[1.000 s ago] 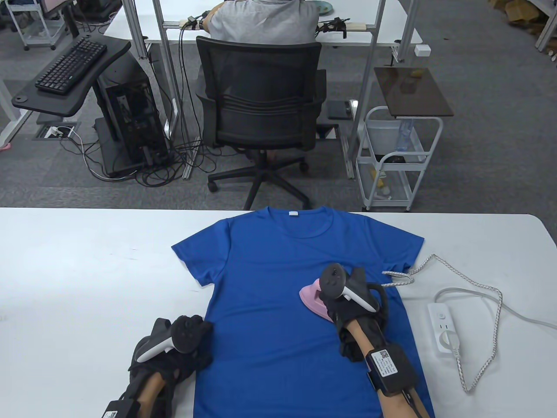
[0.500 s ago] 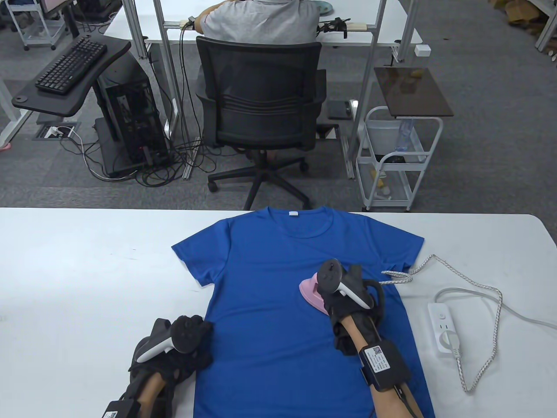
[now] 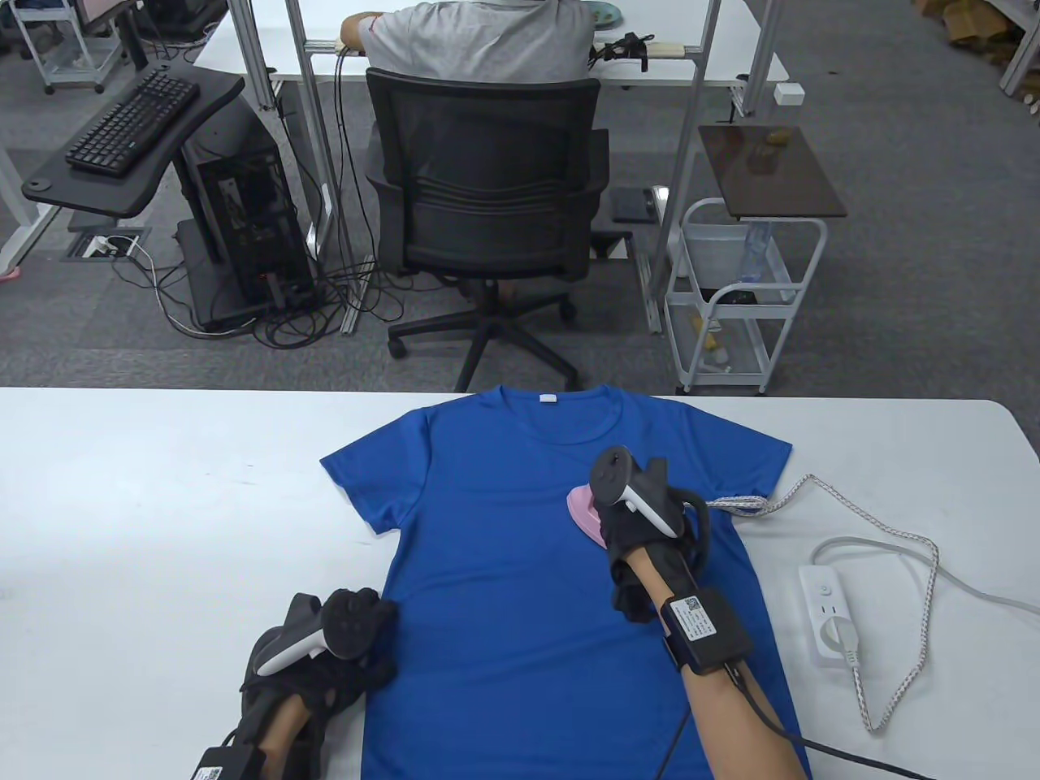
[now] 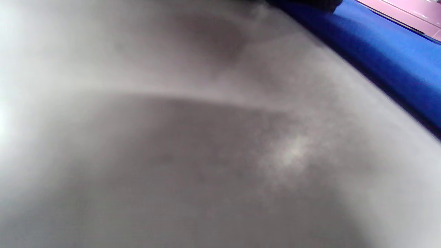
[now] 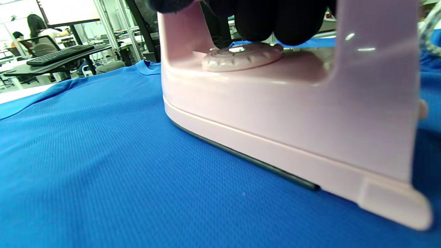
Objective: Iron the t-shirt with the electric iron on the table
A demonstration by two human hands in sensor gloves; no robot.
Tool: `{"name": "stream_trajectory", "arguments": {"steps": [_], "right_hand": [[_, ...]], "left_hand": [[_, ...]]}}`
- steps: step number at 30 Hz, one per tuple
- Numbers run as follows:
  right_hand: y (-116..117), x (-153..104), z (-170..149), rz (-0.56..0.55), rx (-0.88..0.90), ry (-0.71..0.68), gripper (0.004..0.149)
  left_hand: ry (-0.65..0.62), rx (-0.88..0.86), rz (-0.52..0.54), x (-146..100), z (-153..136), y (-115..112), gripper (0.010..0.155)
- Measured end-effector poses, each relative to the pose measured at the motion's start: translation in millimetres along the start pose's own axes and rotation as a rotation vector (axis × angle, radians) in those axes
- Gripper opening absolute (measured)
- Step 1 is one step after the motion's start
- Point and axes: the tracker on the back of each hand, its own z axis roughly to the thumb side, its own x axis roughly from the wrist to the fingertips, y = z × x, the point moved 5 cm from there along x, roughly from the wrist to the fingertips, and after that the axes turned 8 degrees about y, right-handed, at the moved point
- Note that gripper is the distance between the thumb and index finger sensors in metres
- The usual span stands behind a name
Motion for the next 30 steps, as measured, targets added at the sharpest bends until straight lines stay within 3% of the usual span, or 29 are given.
{"name": "stream_trajectory", "arguments": {"steps": [8, 15, 24, 30], "right_hand": [[4, -10, 11, 0.108, -0.014, -0.169, 0.067], [13, -35, 33, 0.205, -0.070, -0.343, 0.067], [13, -54, 44, 0.025, -0.071, -0.269, 0.066], [11, -43, 52, -0.041, -0.083, -0.179, 0.067]], "left_hand": [[0.005, 0.004, 0.002, 0, 0, 0, 0.077], [0.012, -0.015, 0.004, 0, 0, -1, 0.077], [0.012, -0.005, 0.009, 0, 0, 0, 0.077], [0.007, 0.012, 0.009, 0, 1, 0, 0.077]]}}
